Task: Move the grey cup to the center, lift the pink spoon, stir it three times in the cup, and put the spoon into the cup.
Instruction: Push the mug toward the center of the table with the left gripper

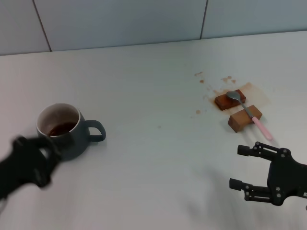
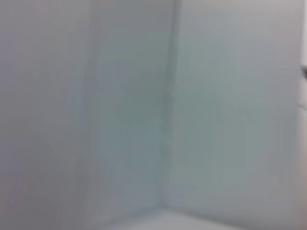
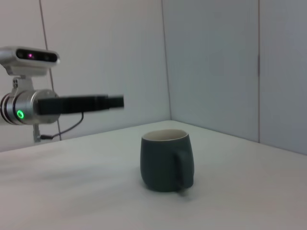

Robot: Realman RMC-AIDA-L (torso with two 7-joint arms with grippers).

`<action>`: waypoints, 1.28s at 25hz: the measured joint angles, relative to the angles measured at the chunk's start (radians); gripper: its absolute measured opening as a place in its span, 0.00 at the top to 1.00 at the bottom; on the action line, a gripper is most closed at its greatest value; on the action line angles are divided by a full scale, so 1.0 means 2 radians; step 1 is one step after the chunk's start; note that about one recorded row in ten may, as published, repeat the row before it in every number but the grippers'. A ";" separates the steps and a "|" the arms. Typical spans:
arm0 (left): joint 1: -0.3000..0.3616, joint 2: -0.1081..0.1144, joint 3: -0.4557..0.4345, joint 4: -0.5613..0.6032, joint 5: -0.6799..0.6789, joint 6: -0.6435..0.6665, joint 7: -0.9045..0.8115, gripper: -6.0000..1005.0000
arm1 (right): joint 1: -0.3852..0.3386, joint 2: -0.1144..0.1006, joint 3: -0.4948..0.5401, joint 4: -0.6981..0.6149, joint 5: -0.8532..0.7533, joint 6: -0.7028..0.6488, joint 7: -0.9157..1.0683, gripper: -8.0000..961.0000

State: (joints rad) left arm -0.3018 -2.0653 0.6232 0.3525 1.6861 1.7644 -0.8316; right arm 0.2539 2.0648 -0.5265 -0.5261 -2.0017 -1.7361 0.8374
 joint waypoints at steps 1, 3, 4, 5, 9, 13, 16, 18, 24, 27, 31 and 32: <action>0.003 -0.001 -0.026 -0.004 -0.031 -0.002 0.030 0.92 | 0.001 0.000 0.004 0.000 0.000 -0.001 0.000 0.15; 0.004 -0.001 -0.041 -0.011 -0.045 -0.010 0.051 0.97 | 0.002 0.000 0.007 0.000 0.000 -0.001 0.000 0.15; 0.004 -0.001 -0.062 -0.021 -0.060 -0.022 0.080 1.00 | 0.002 0.000 0.008 0.000 0.000 -0.001 0.000 0.15; 0.005 -0.001 -0.078 -0.030 -0.069 -0.034 0.105 1.00 | 0.002 0.000 0.009 0.000 0.000 -0.002 0.000 0.15; 0.002 -0.002 -0.155 -0.076 -0.098 -0.100 0.224 1.00 | 0.003 0.000 0.010 0.000 0.000 -0.003 0.003 0.15; -0.002 -0.003 -0.210 -0.130 -0.102 -0.156 0.347 1.00 | 0.005 0.000 0.017 0.000 0.000 -0.007 0.005 0.15; -0.004 -0.004 -0.236 -0.168 -0.103 -0.178 0.423 1.00 | 0.006 0.000 0.022 0.000 0.000 -0.008 0.005 0.15; -0.004 -0.004 -0.236 -0.168 -0.103 -0.178 0.423 1.00 | 0.006 0.000 0.022 0.000 0.000 -0.008 0.005 0.15; -0.015 -0.006 -0.284 -0.285 -0.102 -0.236 0.638 1.00 | 0.008 0.000 0.022 0.001 0.000 -0.009 0.005 0.15; -0.021 -0.007 -0.290 -0.314 -0.102 -0.249 0.673 1.00 | 0.009 0.000 0.022 0.003 0.001 -0.009 0.005 0.15; -0.032 -0.007 -0.302 -0.353 -0.103 -0.272 0.716 1.00 | 0.009 0.000 0.022 0.003 0.001 -0.009 0.005 0.15; -0.032 -0.007 -0.302 -0.353 -0.103 -0.272 0.716 1.00 | 0.009 0.000 0.022 0.003 0.001 -0.009 0.005 0.15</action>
State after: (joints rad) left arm -0.3664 -2.0784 0.0196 -0.3538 1.4806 1.2211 0.6013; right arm 0.2715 2.0644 -0.4817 -0.5200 -2.0001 -1.7543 0.8482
